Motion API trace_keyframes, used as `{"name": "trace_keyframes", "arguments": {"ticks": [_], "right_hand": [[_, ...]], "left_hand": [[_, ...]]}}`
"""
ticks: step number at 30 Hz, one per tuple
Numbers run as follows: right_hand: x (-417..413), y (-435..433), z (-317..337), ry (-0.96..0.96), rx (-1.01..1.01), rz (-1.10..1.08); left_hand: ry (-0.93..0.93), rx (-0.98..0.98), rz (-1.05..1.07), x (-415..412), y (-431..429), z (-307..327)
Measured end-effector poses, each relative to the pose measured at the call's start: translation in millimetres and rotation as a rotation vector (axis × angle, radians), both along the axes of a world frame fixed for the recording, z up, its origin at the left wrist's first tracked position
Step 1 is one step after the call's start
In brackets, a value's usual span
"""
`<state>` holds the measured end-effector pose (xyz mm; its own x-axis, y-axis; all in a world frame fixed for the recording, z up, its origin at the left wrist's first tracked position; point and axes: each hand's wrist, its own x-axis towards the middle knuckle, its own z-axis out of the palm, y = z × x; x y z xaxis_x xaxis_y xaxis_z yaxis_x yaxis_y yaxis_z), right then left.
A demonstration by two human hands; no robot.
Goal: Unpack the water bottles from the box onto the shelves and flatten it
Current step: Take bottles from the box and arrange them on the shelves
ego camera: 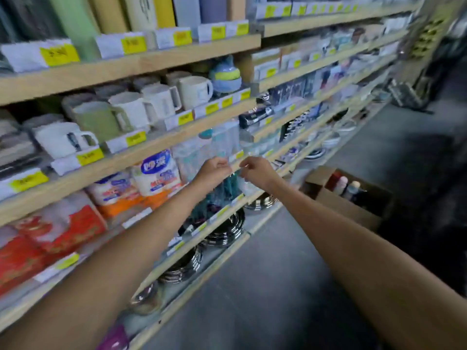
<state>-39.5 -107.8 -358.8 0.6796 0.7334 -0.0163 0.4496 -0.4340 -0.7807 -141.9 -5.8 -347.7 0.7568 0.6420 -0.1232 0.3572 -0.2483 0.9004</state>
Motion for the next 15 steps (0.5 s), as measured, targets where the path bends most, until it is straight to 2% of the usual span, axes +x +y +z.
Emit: {"name": "trace_keyframes", "arguments": {"ticks": [6, 11, 15], "right_hand": [[96, -71, -70, 0.141, -0.139, -0.155], [177, -108, -117, 0.270, -0.175, -0.283], [264, -128, -153, 0.322, -0.234, -0.368]], "left_hand": [[0.102, -0.114, -0.110, 108, -50, -66], [0.201, -0.162, -0.235, 201, -71, -114], [0.256, -0.231, -0.328, 308, -83, -149]]}}
